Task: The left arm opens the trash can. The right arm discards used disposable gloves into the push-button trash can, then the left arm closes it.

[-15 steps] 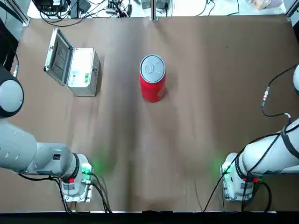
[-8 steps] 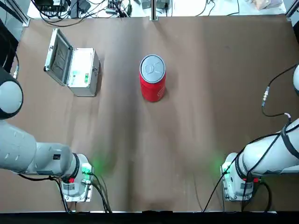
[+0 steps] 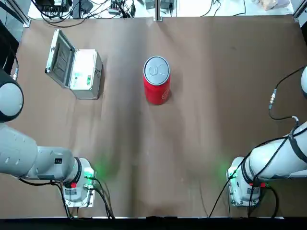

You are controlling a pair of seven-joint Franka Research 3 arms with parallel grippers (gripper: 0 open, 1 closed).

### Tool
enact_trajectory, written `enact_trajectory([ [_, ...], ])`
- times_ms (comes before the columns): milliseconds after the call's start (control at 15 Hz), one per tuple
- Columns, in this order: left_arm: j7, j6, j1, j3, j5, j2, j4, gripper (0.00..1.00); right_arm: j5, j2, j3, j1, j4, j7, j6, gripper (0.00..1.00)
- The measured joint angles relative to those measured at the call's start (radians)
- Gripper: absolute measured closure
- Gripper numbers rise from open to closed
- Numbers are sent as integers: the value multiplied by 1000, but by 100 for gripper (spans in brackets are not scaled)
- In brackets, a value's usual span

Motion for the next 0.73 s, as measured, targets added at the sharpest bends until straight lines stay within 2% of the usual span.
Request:
enact_trajectory([
  [733, -3, 3, 2, 7, 0, 0, 13, 0, -1, -4, -4, -4, 0, 0, -26, 1],
])
